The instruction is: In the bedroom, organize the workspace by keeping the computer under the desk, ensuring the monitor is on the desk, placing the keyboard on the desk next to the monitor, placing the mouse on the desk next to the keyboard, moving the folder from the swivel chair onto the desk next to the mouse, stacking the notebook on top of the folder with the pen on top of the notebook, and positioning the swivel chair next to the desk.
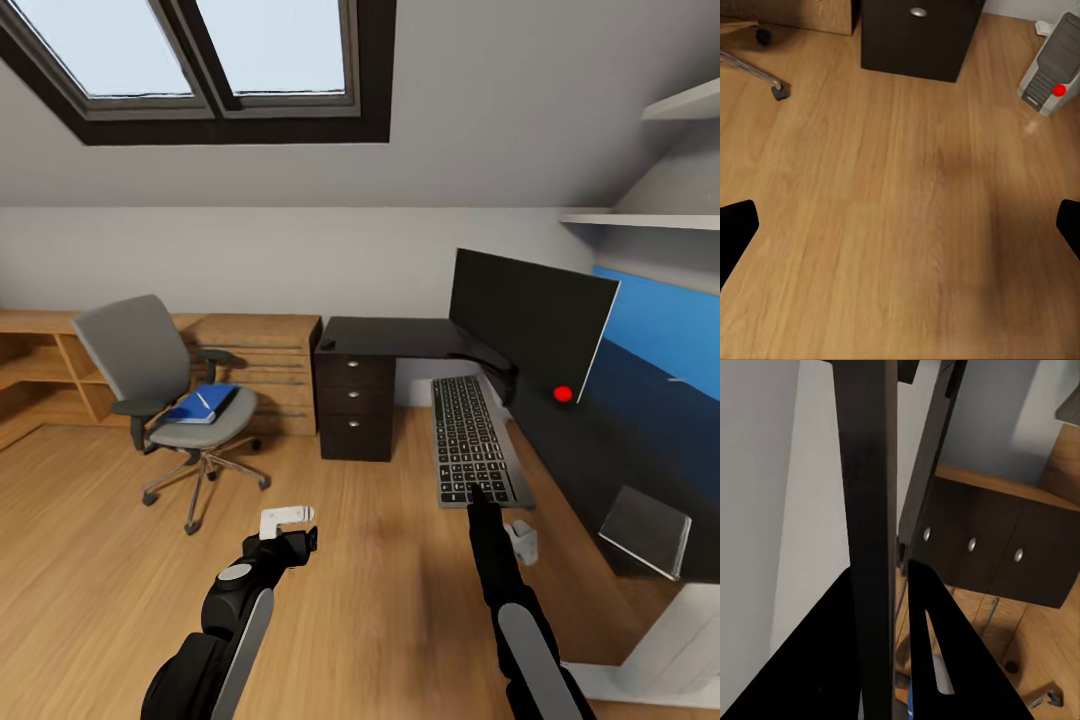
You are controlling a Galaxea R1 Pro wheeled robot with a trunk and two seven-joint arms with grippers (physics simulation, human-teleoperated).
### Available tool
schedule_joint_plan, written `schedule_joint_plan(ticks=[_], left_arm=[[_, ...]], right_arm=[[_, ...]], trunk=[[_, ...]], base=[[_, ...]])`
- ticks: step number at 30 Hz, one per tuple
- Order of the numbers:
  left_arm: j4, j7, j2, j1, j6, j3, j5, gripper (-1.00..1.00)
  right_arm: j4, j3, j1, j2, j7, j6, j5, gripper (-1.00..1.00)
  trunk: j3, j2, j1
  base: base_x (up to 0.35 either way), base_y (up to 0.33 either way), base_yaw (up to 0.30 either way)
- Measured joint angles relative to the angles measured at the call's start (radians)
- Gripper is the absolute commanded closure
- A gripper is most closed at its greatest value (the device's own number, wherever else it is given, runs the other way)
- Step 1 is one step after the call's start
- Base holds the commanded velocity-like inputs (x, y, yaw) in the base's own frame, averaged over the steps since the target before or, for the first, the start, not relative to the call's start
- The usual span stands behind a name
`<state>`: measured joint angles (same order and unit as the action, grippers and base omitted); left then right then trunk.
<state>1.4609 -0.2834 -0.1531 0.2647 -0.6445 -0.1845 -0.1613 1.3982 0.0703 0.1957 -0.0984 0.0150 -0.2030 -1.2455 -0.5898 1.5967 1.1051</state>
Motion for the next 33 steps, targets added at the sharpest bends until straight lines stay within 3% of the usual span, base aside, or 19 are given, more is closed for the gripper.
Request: schedule_joint_plan(ticks=[4, 19, 33], left_arm=[[0.000, 0.001, 0.001, 0.000, 0.000, 0.000, -0.001, -1.00], [0.000, 0.001, 0.001, 0.000, 0.000, 0.000, -0.002, -1.00], [0.000, 0.003, -0.001, 0.000, -0.004, 0.000, -0.003, -1.00]], right_arm=[[-0.001, 0.000, 0.000, 0.000, 0.000, 0.000, 0.000, 1.00], [-0.022, 0.003, 0.000, 0.000, 0.013, 0.002, 0.002, 1.00], [-0.022, 0.004, -0.001, 0.000, 0.033, 0.001, 0.002, 1.00]], trunk=[[0.000, 0.000, 0.000], [0.047, -0.105, -0.057], [0.091, -0.203, -0.111]], base=[[0.321, 0.000, 0.000], [0.315, 0.000, 0.000], [0.030, 0.000, 0.000]])
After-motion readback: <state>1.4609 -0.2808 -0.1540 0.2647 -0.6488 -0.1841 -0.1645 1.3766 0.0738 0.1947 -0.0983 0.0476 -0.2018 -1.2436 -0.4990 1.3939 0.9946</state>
